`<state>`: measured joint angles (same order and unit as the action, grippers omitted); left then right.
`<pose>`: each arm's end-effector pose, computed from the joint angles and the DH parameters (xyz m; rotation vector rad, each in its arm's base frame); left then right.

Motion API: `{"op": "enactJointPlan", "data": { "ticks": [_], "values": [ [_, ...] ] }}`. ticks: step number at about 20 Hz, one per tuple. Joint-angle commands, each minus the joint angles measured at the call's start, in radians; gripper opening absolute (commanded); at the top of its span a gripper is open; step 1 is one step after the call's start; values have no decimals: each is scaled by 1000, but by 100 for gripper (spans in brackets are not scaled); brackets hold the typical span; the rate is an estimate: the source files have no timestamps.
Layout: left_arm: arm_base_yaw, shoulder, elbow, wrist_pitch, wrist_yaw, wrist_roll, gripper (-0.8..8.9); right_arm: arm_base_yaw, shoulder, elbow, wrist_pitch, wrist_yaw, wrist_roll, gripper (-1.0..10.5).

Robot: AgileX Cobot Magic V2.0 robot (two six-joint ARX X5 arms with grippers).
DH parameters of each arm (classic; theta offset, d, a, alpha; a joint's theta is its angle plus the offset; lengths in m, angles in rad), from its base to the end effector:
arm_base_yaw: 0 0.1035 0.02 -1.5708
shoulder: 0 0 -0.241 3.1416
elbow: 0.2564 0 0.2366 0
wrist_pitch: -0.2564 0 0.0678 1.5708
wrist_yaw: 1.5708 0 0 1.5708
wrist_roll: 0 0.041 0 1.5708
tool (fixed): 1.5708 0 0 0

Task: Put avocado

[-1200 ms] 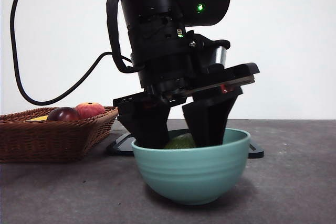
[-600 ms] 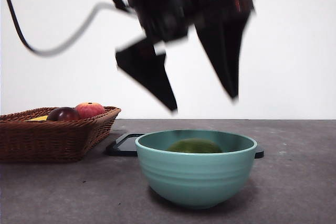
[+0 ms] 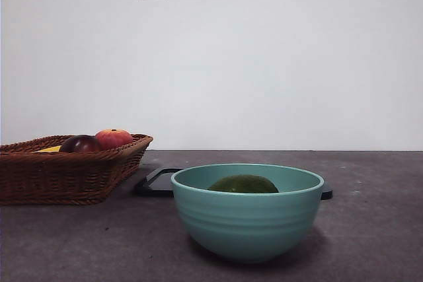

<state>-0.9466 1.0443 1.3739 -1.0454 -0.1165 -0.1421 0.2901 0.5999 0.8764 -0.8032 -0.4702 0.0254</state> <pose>0.1078 -0.1416 0.3715 0.2434 0.6866 -0.7437 0.1050 0.0507 0.3073 0.0721 0.5466 0.7355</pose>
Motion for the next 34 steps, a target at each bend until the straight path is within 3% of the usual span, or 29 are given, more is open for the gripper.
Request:
{"op": "enactJointPlan", "data": {
  "ticks": [1, 5, 10, 13, 24, 34],
  "values": [
    [-9, -101, 23, -61, -32, 18, 562, 5, 5, 18, 10, -1, -8, 572],
    [-9, -323, -21, -132, -48, -8, 562, 5, 5, 18, 10, -1, -8, 572],
    [-9, -626, -204, -147, -74, -25, 562, 5, 5, 18, 10, -1, -8, 572],
    [-9, -714, -283, -158, -73, -35, 562, 5, 5, 18, 10, -1, -7, 572],
    [-9, -725, -315, -121, -74, -30, 562, 14, 35, 18, 33, 24, 2, 572],
    [-9, -725, -315, -105, -74, -31, 562, 184, 443, 43, 120, 39, 132, 572]
  ]
}}
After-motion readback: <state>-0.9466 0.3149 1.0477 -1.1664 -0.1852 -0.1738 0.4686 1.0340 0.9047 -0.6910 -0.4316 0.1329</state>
